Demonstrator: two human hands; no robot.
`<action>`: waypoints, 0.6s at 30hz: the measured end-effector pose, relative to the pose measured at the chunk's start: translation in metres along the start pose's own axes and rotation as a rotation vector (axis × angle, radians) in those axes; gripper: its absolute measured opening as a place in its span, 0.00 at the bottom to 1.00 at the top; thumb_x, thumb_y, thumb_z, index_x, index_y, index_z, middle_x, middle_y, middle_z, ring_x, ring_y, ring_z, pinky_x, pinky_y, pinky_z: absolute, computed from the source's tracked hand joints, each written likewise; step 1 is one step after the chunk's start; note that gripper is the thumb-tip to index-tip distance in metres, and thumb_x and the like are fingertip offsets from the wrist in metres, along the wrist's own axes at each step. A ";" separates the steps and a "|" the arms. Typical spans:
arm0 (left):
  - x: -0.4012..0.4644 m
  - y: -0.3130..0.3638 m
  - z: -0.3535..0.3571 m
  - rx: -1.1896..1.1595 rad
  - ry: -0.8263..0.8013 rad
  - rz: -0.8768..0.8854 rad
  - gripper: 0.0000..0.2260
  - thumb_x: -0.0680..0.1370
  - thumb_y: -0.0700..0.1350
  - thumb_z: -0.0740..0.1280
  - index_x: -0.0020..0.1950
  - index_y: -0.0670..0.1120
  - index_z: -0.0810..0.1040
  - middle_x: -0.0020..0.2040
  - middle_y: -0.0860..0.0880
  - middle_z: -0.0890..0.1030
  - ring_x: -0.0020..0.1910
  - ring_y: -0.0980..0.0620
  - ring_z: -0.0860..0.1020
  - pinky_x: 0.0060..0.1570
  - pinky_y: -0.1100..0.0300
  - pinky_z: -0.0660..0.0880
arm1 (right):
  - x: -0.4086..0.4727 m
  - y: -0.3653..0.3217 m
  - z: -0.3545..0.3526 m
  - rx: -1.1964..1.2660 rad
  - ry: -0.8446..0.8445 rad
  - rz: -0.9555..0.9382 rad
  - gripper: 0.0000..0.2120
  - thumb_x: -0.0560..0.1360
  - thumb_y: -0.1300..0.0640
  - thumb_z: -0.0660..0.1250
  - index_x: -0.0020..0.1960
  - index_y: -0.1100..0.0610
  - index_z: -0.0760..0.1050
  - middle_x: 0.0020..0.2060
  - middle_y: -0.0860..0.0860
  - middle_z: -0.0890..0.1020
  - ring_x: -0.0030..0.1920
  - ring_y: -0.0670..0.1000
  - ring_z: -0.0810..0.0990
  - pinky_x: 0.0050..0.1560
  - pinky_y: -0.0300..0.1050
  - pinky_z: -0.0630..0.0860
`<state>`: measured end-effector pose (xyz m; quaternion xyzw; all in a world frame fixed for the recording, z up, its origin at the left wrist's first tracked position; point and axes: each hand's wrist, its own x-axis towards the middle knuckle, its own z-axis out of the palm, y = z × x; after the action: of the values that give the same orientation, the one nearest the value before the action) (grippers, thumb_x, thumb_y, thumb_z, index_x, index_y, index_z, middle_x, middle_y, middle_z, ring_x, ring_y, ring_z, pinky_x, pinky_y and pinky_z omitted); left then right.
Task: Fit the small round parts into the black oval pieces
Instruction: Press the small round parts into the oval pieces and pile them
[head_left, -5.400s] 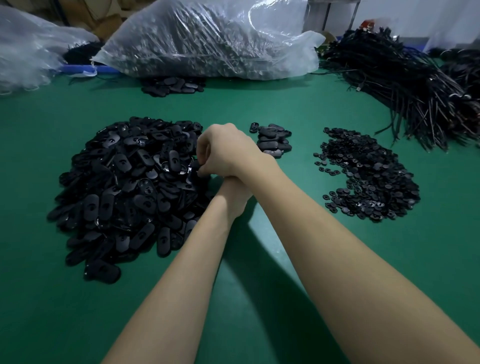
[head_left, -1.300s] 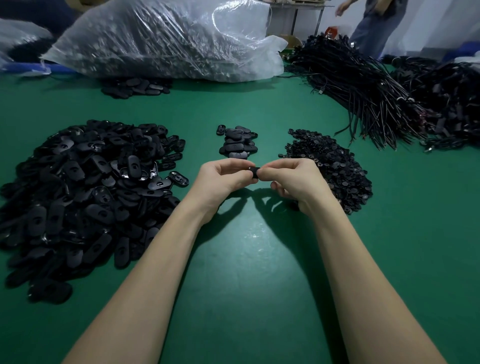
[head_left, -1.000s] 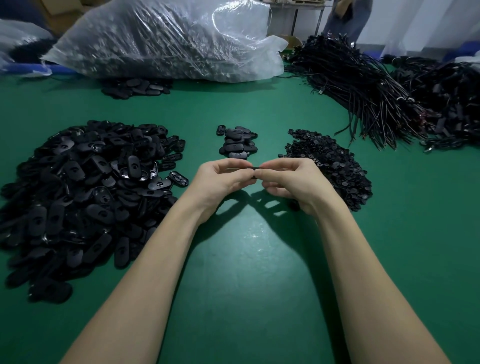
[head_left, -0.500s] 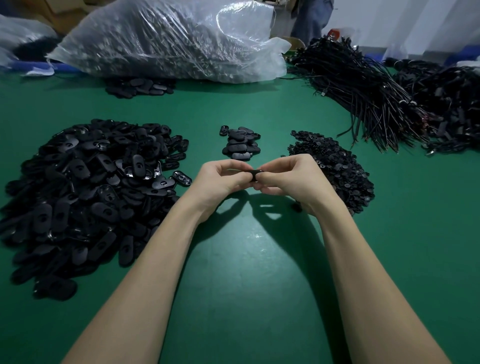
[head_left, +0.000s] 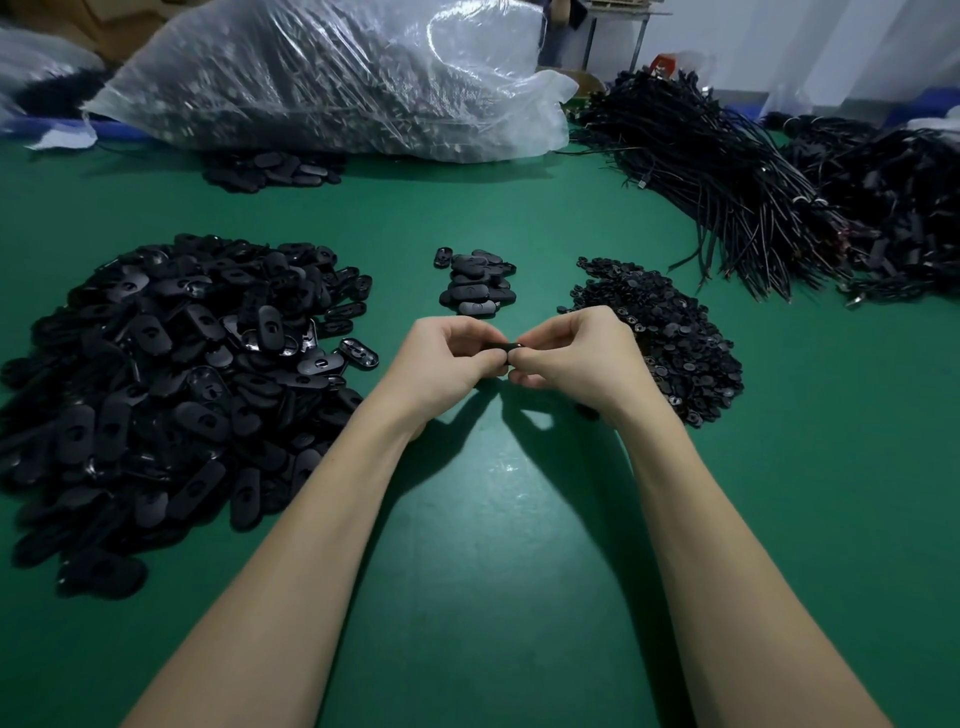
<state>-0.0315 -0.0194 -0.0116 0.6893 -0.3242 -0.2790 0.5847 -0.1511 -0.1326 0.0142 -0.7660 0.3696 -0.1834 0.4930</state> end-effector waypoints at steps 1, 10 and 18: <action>0.000 0.000 0.001 0.009 0.015 -0.003 0.09 0.76 0.34 0.72 0.43 0.49 0.83 0.42 0.46 0.87 0.45 0.49 0.85 0.56 0.53 0.81 | 0.000 0.000 0.000 -0.024 0.009 -0.007 0.05 0.69 0.63 0.76 0.38 0.54 0.84 0.31 0.50 0.87 0.36 0.47 0.88 0.49 0.45 0.85; 0.004 -0.004 0.007 0.056 0.092 -0.016 0.07 0.75 0.37 0.74 0.43 0.50 0.84 0.39 0.49 0.87 0.43 0.51 0.86 0.52 0.54 0.81 | 0.002 0.005 0.004 -0.081 0.015 -0.088 0.02 0.71 0.61 0.75 0.41 0.55 0.84 0.30 0.49 0.86 0.34 0.46 0.87 0.44 0.42 0.85; 0.001 0.002 -0.001 -0.300 0.100 -0.071 0.05 0.78 0.34 0.71 0.47 0.43 0.82 0.45 0.41 0.85 0.42 0.48 0.85 0.46 0.63 0.80 | 0.004 0.008 0.003 -0.080 -0.042 -0.293 0.11 0.75 0.65 0.75 0.53 0.51 0.83 0.42 0.46 0.87 0.34 0.53 0.87 0.40 0.52 0.86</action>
<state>-0.0304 -0.0198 -0.0093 0.6182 -0.2247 -0.3100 0.6865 -0.1501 -0.1358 0.0051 -0.8342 0.2507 -0.2225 0.4378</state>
